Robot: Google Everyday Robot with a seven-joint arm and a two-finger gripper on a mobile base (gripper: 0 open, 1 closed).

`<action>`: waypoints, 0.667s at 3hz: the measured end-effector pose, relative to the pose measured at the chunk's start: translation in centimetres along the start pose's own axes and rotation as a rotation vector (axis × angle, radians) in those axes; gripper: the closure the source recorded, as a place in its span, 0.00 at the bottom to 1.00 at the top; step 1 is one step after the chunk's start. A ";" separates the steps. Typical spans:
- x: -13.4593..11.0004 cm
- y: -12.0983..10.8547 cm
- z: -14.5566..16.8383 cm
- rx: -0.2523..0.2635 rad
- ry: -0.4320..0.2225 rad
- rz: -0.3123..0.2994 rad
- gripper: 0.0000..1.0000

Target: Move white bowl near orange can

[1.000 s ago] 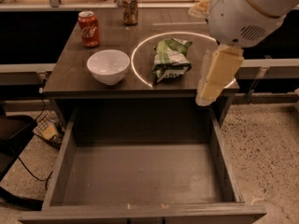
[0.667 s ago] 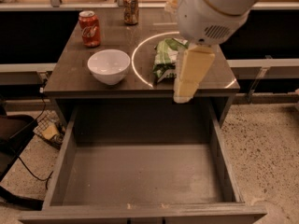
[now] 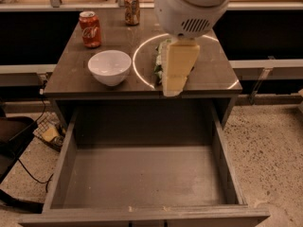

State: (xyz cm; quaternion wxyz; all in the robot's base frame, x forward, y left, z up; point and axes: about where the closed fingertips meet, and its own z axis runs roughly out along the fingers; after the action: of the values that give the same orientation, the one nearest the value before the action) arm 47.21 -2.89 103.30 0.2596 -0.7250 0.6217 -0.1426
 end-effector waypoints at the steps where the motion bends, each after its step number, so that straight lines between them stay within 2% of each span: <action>1: -1.3 -1.0 2.0 -0.009 0.017 -0.013 0.00; 2: -2.2 -2.1 7.8 -0.065 0.042 -0.038 0.00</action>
Offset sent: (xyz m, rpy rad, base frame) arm 0.1098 0.0628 -0.1158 -0.1252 0.1437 0.0293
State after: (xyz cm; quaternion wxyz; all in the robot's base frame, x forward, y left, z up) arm 52.67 1.04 98.25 0.2200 -0.7417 0.6174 -0.1426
